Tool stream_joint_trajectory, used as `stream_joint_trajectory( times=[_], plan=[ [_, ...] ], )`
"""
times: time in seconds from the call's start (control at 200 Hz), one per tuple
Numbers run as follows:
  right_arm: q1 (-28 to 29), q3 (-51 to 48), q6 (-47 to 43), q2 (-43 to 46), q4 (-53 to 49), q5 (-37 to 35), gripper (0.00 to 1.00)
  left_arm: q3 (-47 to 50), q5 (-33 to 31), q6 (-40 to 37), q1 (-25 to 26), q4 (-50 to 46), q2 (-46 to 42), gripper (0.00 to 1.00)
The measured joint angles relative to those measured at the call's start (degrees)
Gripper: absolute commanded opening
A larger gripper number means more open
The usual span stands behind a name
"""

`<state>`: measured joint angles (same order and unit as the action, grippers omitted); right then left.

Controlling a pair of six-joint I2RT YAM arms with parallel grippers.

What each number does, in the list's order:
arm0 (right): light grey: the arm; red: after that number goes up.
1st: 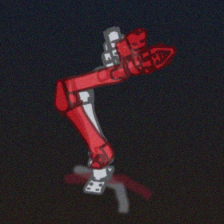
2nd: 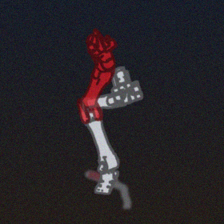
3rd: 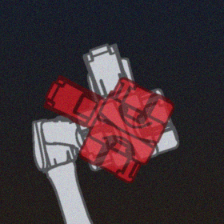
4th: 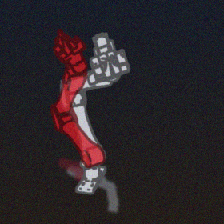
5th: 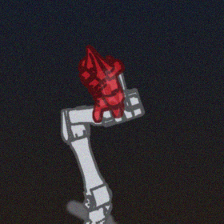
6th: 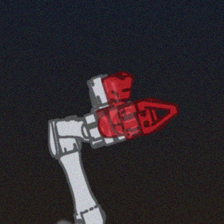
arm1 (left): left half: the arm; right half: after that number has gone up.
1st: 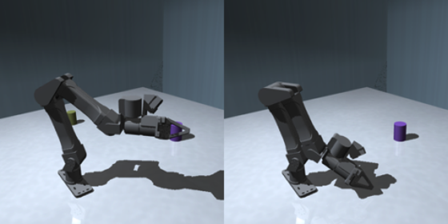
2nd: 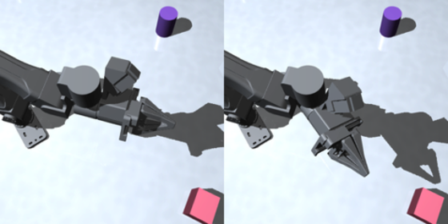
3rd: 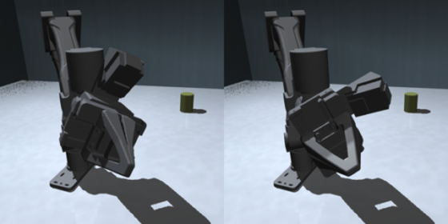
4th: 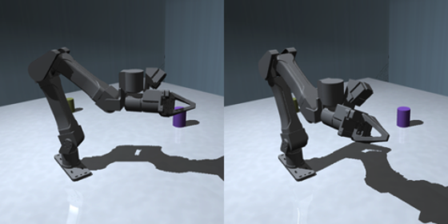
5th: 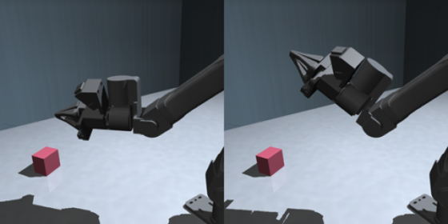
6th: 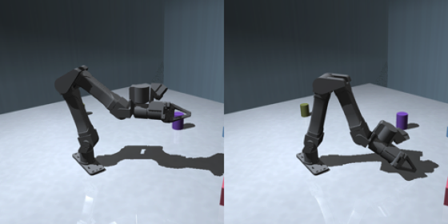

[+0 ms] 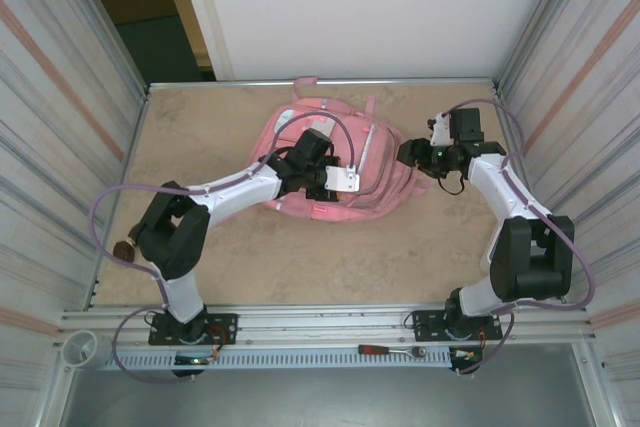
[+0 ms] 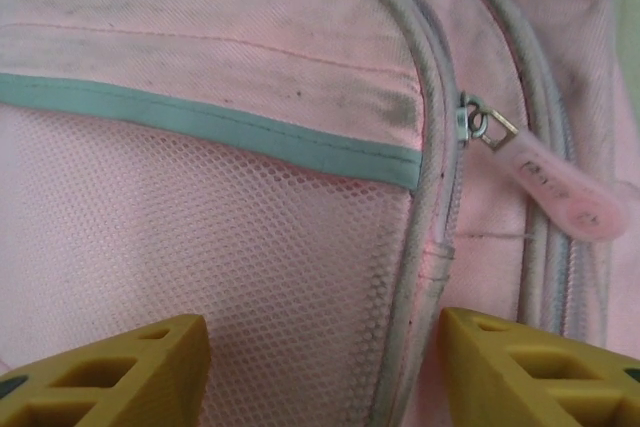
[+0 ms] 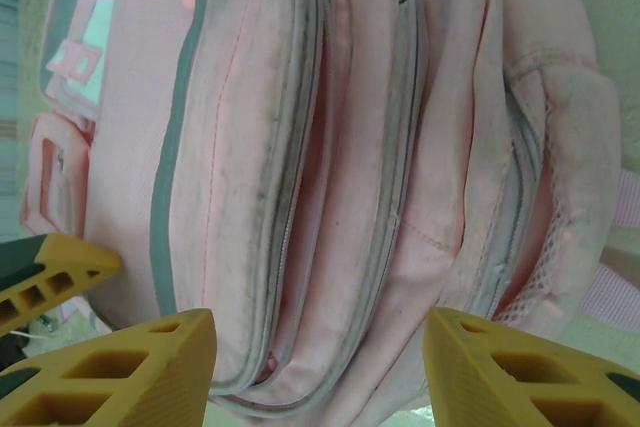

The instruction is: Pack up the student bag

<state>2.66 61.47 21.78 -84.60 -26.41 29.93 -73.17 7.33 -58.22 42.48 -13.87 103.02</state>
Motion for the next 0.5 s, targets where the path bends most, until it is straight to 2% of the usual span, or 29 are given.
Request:
stream_joint_trajectory(
  times=[0.205,0.501],
  plan=[
    [2.1,-4.2,0.1,2.7,0.3,0.1,0.54,0.0,-1.2,-1.1,0.0,-0.6,1.1,0.26],
    [10.4,-9.8,1.1,7.9,6.0,-2.1,0.48,1.8,0.2,1.4,-0.2,1.4,0.5,0.11]
  ],
)
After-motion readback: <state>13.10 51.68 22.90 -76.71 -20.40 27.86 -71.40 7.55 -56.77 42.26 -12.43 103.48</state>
